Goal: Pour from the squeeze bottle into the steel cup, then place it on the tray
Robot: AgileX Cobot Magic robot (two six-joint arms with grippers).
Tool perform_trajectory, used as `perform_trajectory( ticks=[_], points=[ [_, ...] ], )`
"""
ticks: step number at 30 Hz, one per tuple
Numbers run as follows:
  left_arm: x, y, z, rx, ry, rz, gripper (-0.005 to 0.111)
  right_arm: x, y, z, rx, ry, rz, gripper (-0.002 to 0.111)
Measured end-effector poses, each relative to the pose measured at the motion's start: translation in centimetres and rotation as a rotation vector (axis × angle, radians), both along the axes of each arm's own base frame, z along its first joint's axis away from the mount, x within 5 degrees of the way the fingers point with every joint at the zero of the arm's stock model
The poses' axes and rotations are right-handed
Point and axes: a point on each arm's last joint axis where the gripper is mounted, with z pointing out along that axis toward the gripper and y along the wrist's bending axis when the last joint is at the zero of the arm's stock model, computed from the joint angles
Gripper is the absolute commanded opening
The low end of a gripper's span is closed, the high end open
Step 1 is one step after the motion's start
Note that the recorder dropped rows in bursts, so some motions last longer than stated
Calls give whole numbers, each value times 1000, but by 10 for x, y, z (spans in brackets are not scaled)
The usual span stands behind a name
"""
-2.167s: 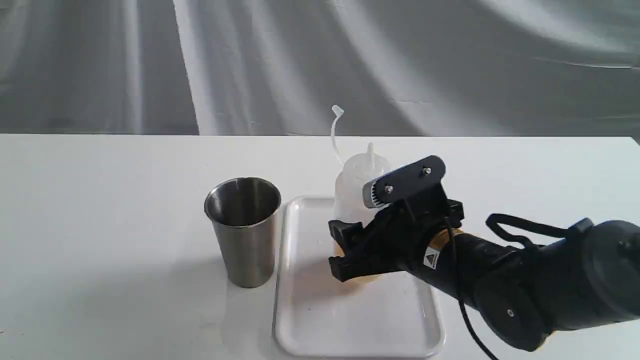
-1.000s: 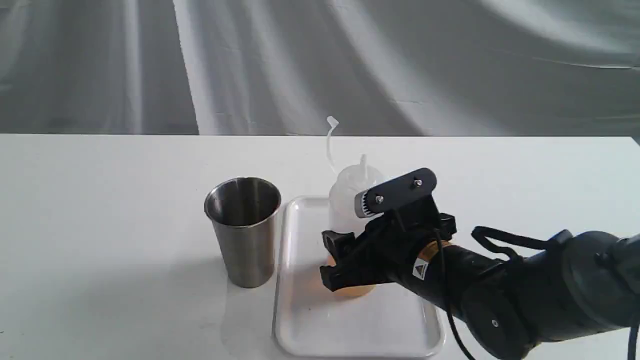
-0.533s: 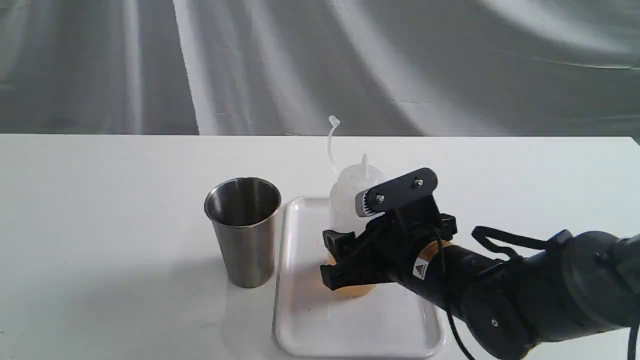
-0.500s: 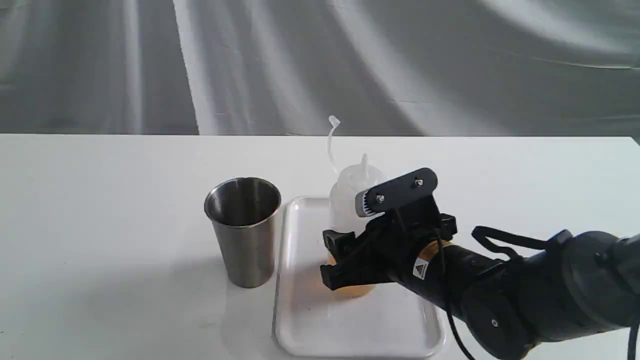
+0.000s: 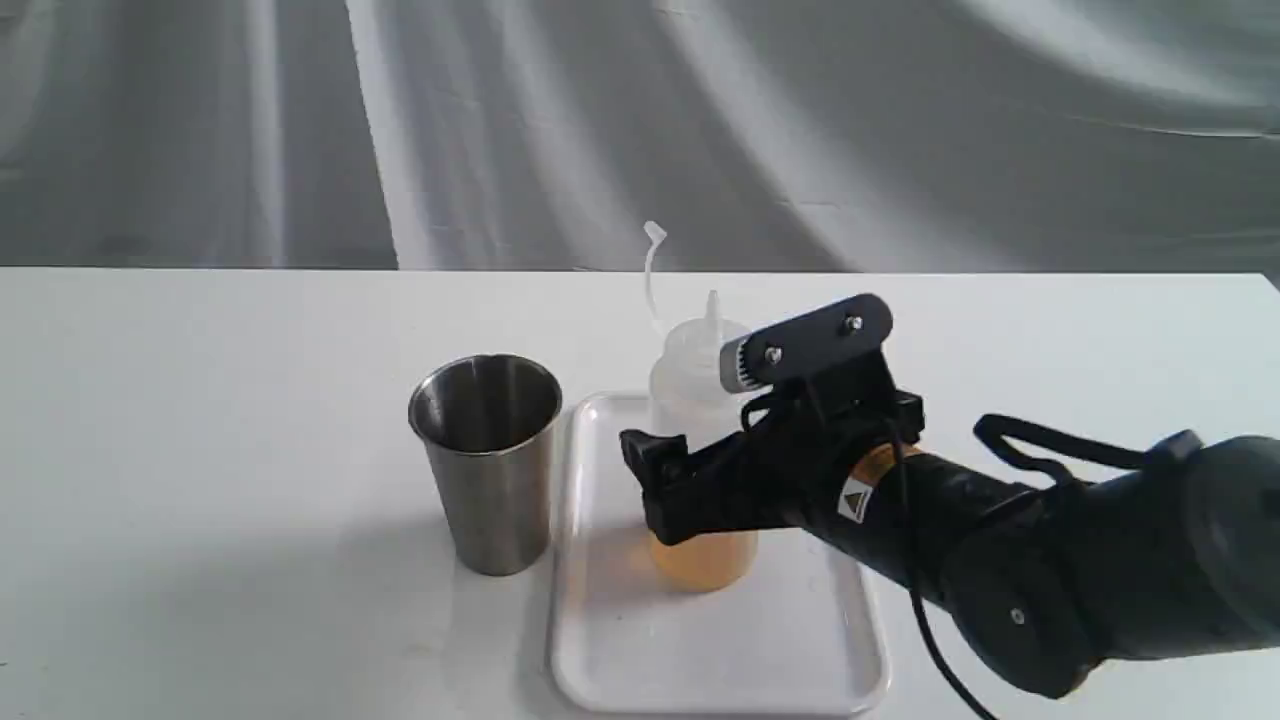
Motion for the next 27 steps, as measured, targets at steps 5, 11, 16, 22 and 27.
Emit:
perform_trajectory(
  ticks=[5,11,16,22,27],
  points=[
    [0,0,0,0,0,0,0,-8,-3,43,32,-69,2,101],
    [0,0,0,0,0,0,0,-32,-13,109,81,-172,6,101],
    [0,0,0,0,0,0,0,-66,-27,162,112,-279,19,101],
    [0,0,0,0,0,0,0,-123,-51,187,147,-388,24,101],
    [0,0,0,0,0,0,0,-177,-74,188,145,-433,34,91]
  ],
)
